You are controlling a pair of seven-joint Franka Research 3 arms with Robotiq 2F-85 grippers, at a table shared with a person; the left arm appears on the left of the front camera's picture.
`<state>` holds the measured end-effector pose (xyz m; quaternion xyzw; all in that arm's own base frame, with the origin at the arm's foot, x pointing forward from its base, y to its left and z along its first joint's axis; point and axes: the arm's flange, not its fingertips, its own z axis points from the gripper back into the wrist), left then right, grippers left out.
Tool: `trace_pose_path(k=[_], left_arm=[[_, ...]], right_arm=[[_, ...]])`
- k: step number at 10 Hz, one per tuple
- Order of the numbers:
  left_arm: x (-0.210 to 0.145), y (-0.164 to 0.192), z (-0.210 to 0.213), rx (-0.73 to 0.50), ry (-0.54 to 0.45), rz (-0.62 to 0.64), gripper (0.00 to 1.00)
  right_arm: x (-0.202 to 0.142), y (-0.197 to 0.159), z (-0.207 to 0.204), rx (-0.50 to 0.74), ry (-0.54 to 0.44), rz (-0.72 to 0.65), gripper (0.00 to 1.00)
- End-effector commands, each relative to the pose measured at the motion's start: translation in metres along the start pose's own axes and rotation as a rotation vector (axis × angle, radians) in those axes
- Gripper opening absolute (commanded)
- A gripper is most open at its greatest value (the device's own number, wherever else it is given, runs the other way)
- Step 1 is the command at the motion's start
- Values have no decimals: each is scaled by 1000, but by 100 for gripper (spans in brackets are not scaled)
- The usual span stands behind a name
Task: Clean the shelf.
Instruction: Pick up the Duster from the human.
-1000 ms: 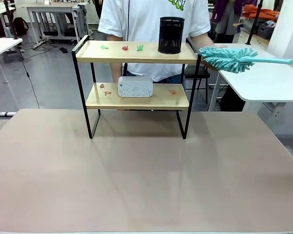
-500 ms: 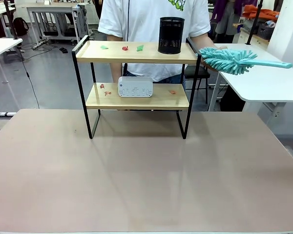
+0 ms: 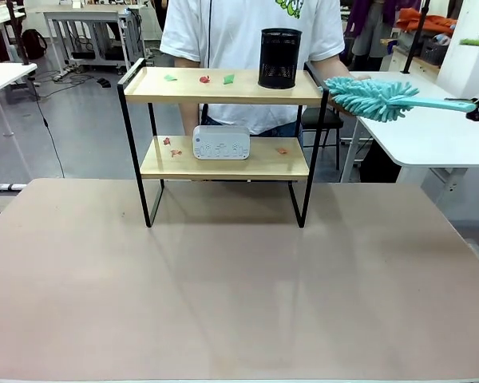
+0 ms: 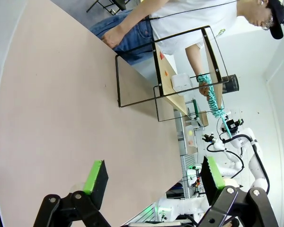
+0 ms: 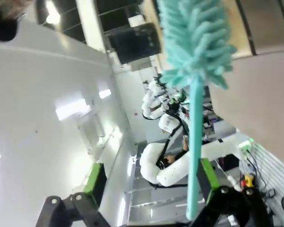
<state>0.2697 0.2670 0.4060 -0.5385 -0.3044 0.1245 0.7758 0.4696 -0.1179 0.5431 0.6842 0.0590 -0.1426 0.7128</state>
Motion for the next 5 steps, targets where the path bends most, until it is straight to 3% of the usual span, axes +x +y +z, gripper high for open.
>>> trace_pose_path(k=[1,3,5], left_arm=[[0,0,0,-22,-11,-29,100],[0,0,0,-22,-11,-29,100],[0,0,0,-22,-11,-29,100]], right_arm=[[12,-1,-14,-132,53,-90,100],[15,-14,-33,-226,73,-159,100],[19,-25,-48,-208,92,-164,100]])
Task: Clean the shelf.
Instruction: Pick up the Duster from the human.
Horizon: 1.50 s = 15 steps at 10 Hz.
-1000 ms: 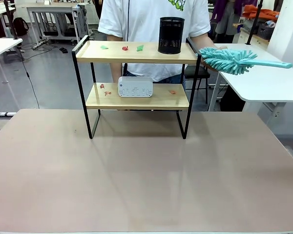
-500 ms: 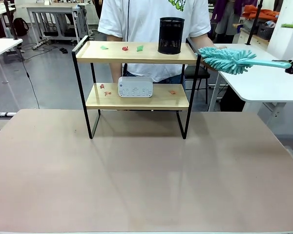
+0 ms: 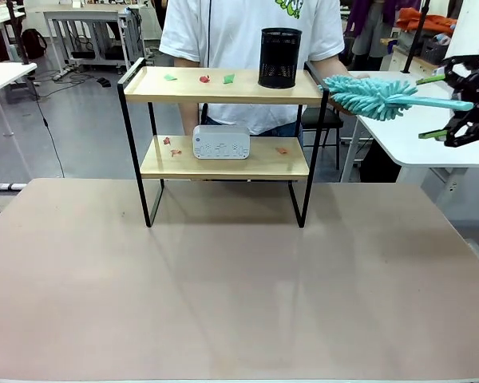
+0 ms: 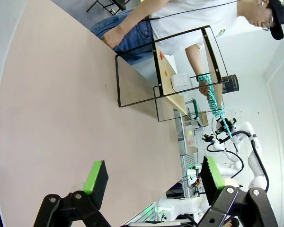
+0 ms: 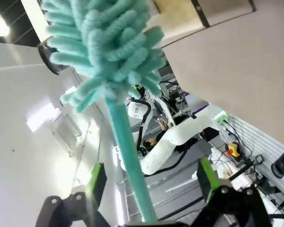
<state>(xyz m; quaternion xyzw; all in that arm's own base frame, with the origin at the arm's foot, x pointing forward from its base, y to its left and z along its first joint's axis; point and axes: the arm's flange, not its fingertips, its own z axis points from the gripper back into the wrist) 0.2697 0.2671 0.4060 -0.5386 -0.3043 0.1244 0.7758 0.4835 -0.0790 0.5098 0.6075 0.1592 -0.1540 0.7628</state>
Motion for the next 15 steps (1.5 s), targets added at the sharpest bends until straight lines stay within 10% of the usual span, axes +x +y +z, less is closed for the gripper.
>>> trace_pose_path(k=[1,13,15], left_arm=[[0,0,0,-21,-11,-29,100],[0,0,0,-21,-11,-29,100],[0,0,0,-21,-11,-29,100]], right_arm=[[6,3,-9,13,7,-18,100],[12,0,5,72,6,70,100],[13,1,8,72,-10,74,40]])
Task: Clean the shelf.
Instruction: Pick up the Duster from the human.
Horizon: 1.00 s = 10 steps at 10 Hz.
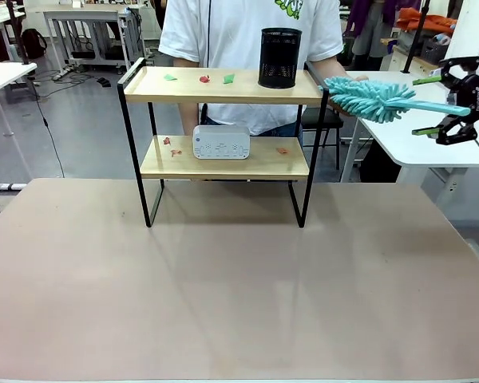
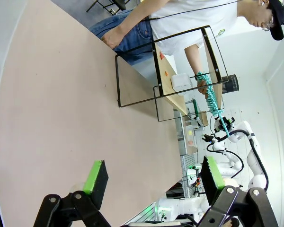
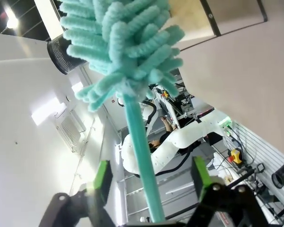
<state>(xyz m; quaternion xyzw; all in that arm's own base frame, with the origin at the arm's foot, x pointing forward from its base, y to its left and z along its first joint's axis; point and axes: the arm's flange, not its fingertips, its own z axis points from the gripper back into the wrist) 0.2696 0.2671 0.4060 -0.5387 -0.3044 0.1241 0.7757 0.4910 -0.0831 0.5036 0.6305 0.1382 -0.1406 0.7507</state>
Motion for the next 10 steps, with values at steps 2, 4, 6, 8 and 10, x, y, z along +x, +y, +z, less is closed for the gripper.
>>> trace_pose_path(k=[2,4,6,8,10], left_arm=[[0,0,0,-21,-11,-28,100],[0,0,0,-21,-11,-28,100],[0,0,0,-21,-11,-28,100],[0,0,0,-21,-11,-28,100],[0,0,0,-21,-11,-28,100]], right_arm=[[5,3,8,44,-59,46,0],[6,2,11,64,-58,56,0],[6,2,10,58,-45,53,0],[7,2,7,55,-26,56,0],[7,1,8,59,-17,53,0]])
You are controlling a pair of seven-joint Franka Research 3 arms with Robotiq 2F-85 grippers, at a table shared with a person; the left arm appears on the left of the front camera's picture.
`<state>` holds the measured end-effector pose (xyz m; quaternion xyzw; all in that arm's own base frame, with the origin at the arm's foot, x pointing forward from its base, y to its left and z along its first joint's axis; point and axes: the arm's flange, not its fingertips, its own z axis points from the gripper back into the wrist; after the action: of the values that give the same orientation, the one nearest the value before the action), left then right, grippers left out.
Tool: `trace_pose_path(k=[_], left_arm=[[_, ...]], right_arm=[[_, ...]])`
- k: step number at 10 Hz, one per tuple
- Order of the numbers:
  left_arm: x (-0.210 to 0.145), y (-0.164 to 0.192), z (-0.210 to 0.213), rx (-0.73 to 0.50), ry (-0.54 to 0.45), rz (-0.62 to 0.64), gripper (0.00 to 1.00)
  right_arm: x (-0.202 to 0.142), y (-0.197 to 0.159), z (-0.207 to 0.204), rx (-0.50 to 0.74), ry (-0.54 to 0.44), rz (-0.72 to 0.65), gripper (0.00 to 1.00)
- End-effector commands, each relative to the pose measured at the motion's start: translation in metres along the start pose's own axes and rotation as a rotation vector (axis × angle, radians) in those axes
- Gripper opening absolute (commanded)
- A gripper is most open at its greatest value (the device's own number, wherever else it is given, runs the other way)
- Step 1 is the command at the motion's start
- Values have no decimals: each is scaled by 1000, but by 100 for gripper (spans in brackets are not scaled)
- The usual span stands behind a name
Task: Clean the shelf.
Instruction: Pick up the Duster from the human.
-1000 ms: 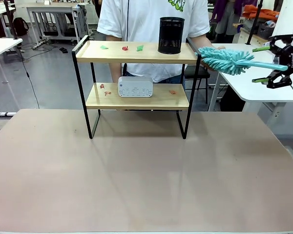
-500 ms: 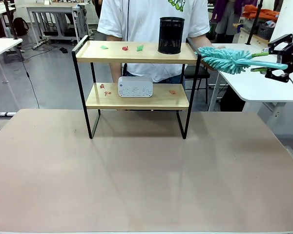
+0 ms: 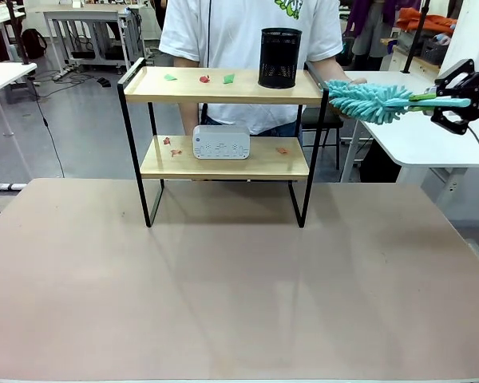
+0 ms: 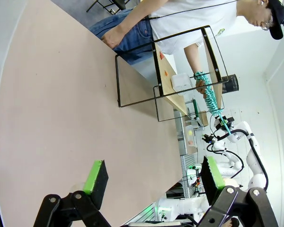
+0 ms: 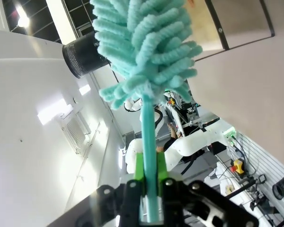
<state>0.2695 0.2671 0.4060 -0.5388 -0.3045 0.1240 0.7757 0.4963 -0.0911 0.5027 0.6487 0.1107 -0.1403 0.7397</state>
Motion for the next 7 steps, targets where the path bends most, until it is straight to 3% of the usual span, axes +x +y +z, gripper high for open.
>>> trace_pose_path(k=[1,5,7], left_arm=[[0,0,0,-21,-11,-28,100],[0,0,0,-21,-11,-28,100],[0,0,0,-21,-11,-28,100]], right_arm=[[2,1,1,10,19,15,0],[-19,10,18,-83,23,107,0],[-81,27,35,-288,41,265,0]])
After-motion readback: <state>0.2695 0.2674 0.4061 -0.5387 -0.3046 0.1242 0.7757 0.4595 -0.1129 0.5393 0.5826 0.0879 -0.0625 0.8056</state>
